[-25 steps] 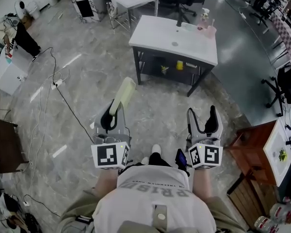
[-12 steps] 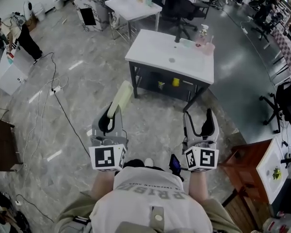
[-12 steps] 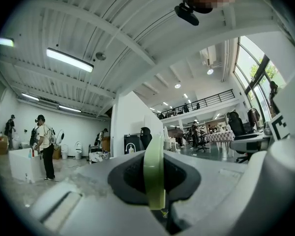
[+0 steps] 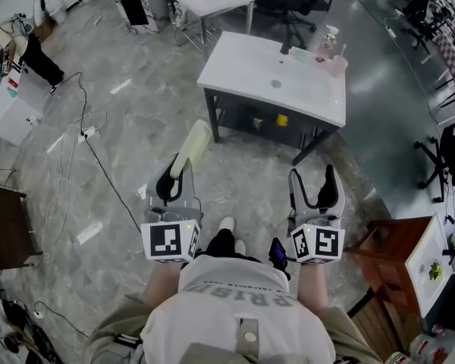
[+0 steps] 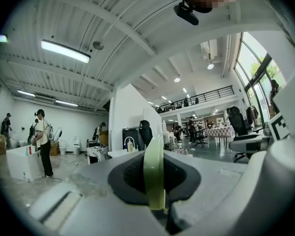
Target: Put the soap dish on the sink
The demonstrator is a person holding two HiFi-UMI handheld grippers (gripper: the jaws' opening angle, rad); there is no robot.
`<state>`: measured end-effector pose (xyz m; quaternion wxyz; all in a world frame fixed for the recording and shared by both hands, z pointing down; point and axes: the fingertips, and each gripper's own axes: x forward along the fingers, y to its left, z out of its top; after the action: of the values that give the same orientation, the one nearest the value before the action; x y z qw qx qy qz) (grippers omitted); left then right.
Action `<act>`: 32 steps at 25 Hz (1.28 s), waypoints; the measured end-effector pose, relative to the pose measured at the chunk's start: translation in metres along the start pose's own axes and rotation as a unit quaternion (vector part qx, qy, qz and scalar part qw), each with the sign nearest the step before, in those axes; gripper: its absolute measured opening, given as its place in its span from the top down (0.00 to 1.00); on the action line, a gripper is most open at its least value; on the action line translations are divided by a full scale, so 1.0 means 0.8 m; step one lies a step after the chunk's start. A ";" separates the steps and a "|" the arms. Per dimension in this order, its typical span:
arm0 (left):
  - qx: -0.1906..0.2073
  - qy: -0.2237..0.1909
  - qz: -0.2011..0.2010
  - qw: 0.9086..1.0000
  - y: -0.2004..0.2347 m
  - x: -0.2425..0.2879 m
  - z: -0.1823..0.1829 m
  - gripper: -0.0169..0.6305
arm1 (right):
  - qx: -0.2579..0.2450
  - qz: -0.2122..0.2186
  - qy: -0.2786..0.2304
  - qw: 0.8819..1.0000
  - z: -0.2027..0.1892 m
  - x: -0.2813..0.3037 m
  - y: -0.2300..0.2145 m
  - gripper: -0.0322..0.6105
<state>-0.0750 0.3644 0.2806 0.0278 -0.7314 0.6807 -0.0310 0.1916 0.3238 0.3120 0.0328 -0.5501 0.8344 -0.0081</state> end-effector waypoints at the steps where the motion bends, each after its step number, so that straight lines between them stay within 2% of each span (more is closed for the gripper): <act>1: 0.001 -0.003 -0.003 1.000 0.005 0.010 0.002 0.94 | -0.002 -0.003 -0.002 1.000 0.001 0.010 0.001 0.40; 10: 0.008 -0.036 -0.027 0.999 0.056 0.087 0.028 0.94 | -0.017 -0.026 -0.041 0.999 0.036 0.086 0.013 0.40; 20: -0.003 -0.006 -0.034 0.999 0.055 0.152 -0.001 0.94 | -0.019 -0.035 -0.014 0.999 0.015 0.136 -0.014 0.40; 26: -0.008 -0.006 -0.018 1.000 0.052 0.205 -0.003 0.94 | -0.013 -0.022 -0.006 1.000 0.005 0.190 -0.042 0.40; 32: -0.002 -0.032 -0.008 0.999 0.032 0.262 0.021 0.94 | -0.024 0.005 -0.036 0.999 0.031 0.245 -0.073 0.40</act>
<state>-0.0838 0.1532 0.2636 0.0481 -0.7373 0.6738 -0.0065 0.1701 0.1216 0.2812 0.0493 -0.5466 0.8353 0.0323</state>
